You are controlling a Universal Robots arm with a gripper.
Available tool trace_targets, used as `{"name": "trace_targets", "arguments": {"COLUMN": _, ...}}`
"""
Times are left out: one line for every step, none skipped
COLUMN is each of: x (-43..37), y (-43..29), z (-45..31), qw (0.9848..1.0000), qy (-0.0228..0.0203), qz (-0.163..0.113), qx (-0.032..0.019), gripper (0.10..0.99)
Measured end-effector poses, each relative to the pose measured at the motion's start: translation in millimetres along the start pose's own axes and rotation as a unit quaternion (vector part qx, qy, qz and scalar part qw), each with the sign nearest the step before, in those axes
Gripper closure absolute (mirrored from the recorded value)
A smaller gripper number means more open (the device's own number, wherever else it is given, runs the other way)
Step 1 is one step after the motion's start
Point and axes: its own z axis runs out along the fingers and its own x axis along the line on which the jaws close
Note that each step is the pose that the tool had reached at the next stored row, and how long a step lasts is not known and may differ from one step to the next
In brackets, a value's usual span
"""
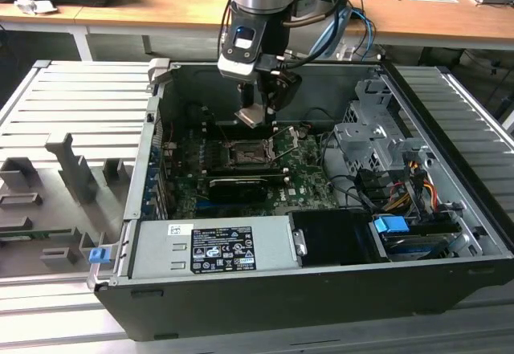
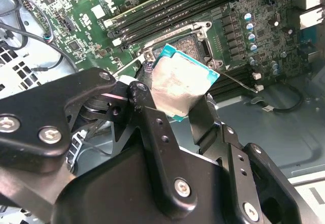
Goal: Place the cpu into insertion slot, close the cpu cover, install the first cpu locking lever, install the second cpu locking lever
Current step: 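Place the cpu into insertion slot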
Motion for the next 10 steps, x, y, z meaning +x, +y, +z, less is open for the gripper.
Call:
{"name": "trace_targets", "arguments": {"x": 0.0, "y": 0.0, "z": 0.1, "qw": 1.0000, "qy": -0.0001, "qz": 0.001, "qx": 0.0000, "gripper": 0.557}}
{"name": "trace_targets", "arguments": {"x": 0.0, "y": 0.0, "z": 0.3, "qw": 1.0000, "qy": -0.0002, "qz": 0.003, "qx": -0.0001, "gripper": 0.557}}
{"name": "trace_targets", "arguments": {"x": 0.0, "y": 0.0, "z": 0.5, "qw": 1.0000, "qy": -0.0003, "qz": 0.005, "qx": -0.0001, "gripper": 0.557}}
{"name": "trace_targets", "arguments": {"x": 0.0, "y": 0.0, "z": 0.5, "qw": 1.0000, "qy": -0.0004, "qz": 0.006, "qx": 0.0000, "gripper": 0.557}}
{"name": "trace_targets", "arguments": {"x": 0.0, "y": 0.0, "z": 0.6, "qw": 1.0000, "qy": -0.0005, "qz": 0.007, "qx": -0.0001, "gripper": 0.557}}
{"name": "trace_targets", "arguments": {"x": 0.0, "y": 0.0, "z": 0.8, "qw": 1.0000, "qy": -0.0006, "qz": 0.008, "qx": -0.0001, "gripper": 0.557}}
{"name": "trace_targets", "arguments": {"x": 0.0, "y": -0.1, "z": 1.0, "qw": 0.9999, "qy": -0.0007, "qz": 0.010, "qx": -0.0002, "gripper": 0.557}}
{"name": "trace_targets", "arguments": {"x": 0.0, "y": -0.1, "z": 1.2, "qw": 0.9999, "qy": -0.0008, "qz": 0.011, "qx": -0.0002, "gripper": 0.557}}
{"name": "trace_targets", "arguments": {"x": 0.0, "y": -0.1, "z": 1.4, "qw": 0.9999, "qy": -0.0009, "qz": 0.013, "qx": -0.0002, "gripper": 0.557}}
{"name": "trace_targets", "arguments": {"x": 0.0, "y": -0.1, "z": 1.5, "qw": 0.9999, "qy": -0.0010, "qz": 0.014, "qx": -0.0002, "gripper": 0.557}}
